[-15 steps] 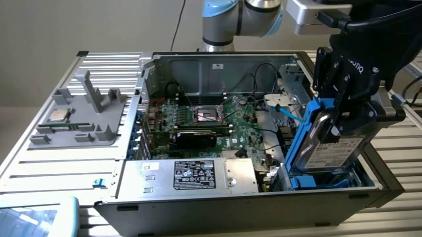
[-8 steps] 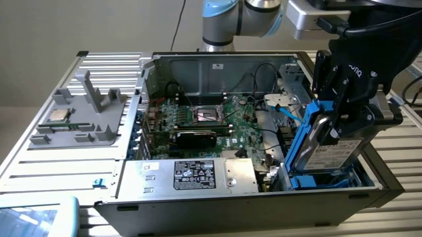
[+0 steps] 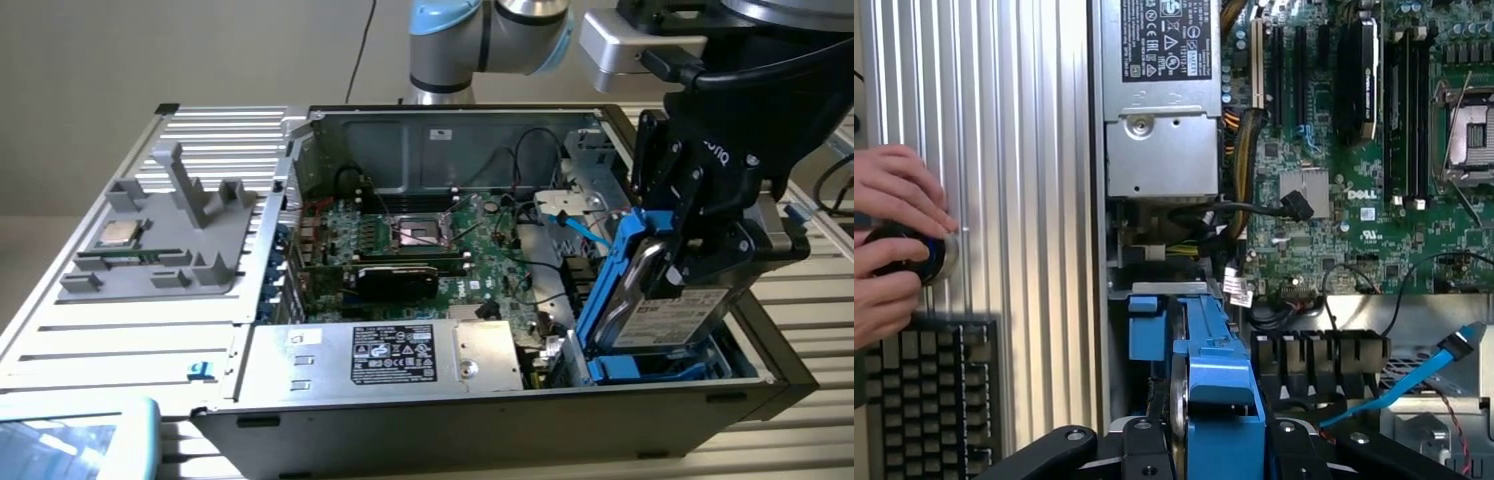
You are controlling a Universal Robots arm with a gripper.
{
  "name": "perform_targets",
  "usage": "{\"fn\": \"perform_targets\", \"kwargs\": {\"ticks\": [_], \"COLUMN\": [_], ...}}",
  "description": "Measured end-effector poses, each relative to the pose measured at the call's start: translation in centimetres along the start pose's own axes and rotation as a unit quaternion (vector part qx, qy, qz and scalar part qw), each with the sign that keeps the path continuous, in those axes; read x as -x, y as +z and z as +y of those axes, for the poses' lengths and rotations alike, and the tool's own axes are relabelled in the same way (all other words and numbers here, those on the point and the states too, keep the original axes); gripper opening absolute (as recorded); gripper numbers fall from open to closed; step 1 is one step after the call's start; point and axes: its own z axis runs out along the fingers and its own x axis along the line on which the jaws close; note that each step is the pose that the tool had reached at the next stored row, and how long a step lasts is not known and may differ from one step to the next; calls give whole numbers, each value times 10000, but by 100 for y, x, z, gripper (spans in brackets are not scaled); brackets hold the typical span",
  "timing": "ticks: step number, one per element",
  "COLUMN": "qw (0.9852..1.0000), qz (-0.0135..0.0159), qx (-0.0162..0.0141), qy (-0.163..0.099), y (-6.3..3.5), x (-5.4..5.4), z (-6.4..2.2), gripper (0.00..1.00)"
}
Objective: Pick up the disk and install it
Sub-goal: 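Insert the disk into the insertion slot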
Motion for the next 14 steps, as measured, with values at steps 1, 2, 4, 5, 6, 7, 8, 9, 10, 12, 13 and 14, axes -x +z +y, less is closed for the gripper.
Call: {"fn": "perform_targets", "kwargs": {"ticks": [1, 2, 4, 5, 6, 7, 8, 9, 10, 12, 13, 14], "qw": [10000, 10000, 10000, 10000, 10000, 10000, 10000, 10000, 10000, 10000, 10000, 10000], "qz": [0, 0, 0, 0, 0, 0, 0, 0, 1, 2, 2, 1], "qx": [1, 3, 7, 10, 13, 16, 19, 23, 26, 32, 34, 35], "qy": [0, 0, -1, -1, -1, -1, -1, -1, -1, -1, -1, -2], "y": [5, 10, 20, 26, 31, 38, 46, 55, 62, 71, 75, 80], "x": [0, 0, 1, 1, 1, 2, 2, 2, 3, 3, 3, 3], "z": [-1, -2, -4, -5, -6, -7, -9, -10, -11, -12, -12, -13], "gripper": [37, 37, 37, 37, 37, 37, 37, 37, 37, 37, 37, 37]}}
